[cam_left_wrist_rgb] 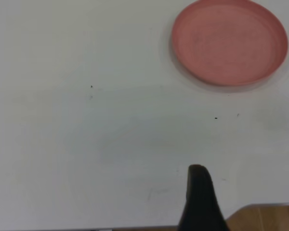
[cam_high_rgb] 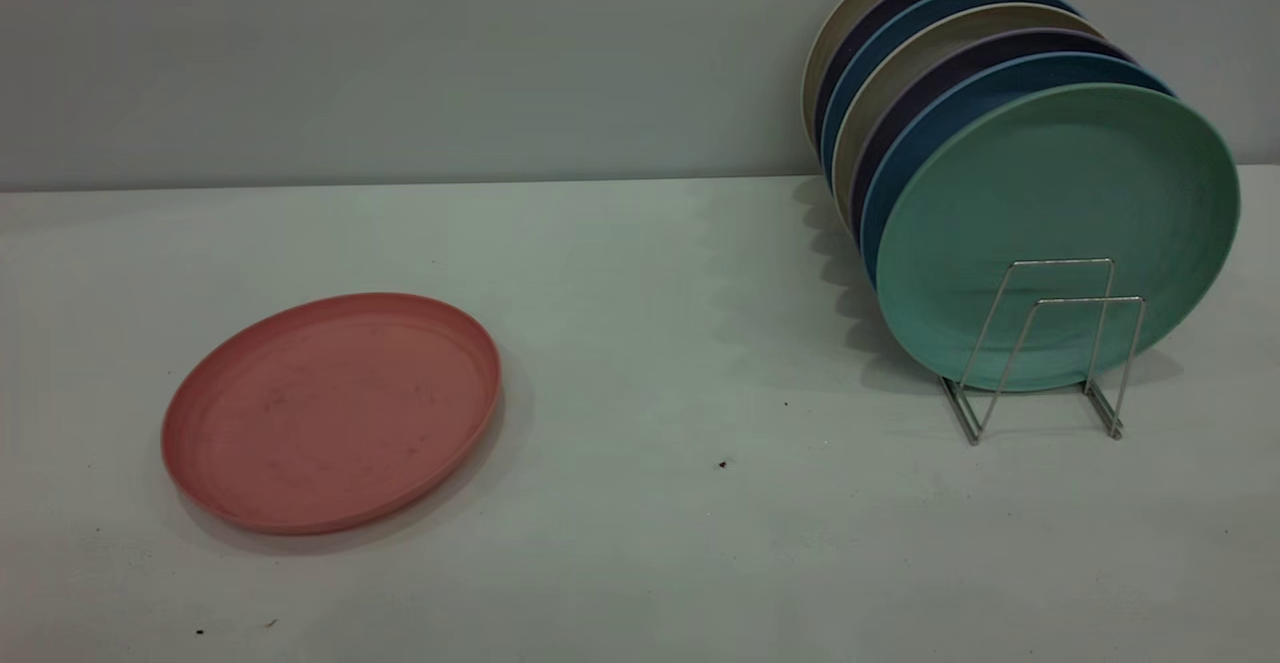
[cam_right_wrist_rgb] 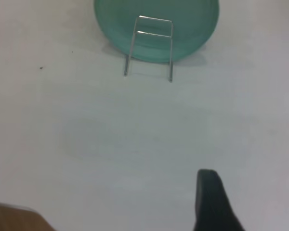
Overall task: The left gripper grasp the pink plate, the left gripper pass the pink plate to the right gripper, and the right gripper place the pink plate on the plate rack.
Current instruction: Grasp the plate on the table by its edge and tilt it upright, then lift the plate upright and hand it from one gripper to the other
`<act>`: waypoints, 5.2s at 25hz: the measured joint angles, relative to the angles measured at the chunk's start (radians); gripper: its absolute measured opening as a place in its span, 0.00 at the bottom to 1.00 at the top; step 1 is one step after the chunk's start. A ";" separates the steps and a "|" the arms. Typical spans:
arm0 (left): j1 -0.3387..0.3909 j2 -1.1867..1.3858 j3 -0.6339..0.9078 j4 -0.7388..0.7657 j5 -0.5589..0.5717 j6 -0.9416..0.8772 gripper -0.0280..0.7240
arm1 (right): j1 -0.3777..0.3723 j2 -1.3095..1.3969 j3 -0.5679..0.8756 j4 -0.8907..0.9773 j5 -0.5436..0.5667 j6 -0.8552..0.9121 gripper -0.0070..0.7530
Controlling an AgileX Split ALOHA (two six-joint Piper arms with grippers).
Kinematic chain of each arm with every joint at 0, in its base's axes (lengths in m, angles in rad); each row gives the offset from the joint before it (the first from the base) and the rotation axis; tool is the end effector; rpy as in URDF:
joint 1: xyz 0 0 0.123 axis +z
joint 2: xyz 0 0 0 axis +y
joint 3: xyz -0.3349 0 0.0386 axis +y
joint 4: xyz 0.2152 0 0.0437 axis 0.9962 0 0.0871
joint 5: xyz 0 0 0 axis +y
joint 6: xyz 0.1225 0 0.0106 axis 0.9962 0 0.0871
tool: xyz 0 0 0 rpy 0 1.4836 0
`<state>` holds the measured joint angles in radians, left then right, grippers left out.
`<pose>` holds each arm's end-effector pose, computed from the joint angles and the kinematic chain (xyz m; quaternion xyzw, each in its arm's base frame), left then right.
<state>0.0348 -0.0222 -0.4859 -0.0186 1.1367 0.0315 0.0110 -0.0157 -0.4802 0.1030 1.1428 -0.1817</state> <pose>-0.0635 -0.0043 0.2336 -0.0007 0.8704 0.0071 0.4923 -0.0633 0.0108 0.2323 -0.0880 0.8693 0.0099 0.4863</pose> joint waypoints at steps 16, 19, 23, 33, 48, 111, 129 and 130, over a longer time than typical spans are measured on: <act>0.000 0.008 -0.040 -0.122 -0.172 -0.025 0.76 | 0.000 0.010 -0.016 0.164 -0.185 -0.043 0.57; 0.000 0.067 -0.041 -0.145 -0.187 -0.031 0.76 | 0.000 0.069 -0.016 0.244 -0.234 -0.127 0.57; 0.000 0.207 -0.041 -0.167 -0.218 -0.025 0.76 | 0.000 0.175 -0.016 0.326 -0.271 -0.236 0.57; 0.000 0.649 -0.041 -0.443 -0.409 0.147 0.76 | 0.000 0.431 -0.016 0.394 -0.393 -0.368 0.64; 0.081 1.388 -0.043 -1.144 -0.665 0.845 0.76 | 0.000 0.783 -0.016 0.719 -0.455 -0.739 0.65; 0.210 2.246 -0.287 -1.748 -0.621 1.488 0.38 | 0.000 1.110 -0.016 1.230 -0.674 -1.207 0.65; 0.187 2.112 -0.300 -1.746 -0.398 1.528 0.06 | 0.000 1.207 -0.016 1.347 -0.609 -1.256 0.65; 0.166 2.096 -0.300 -1.746 -0.399 1.528 0.06 | 0.000 1.230 -0.016 1.365 -0.597 -1.278 0.65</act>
<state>0.2010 2.0736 -0.7864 -1.7642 0.7380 1.5594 0.0110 1.2138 -0.4964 1.4685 0.5463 -1.4595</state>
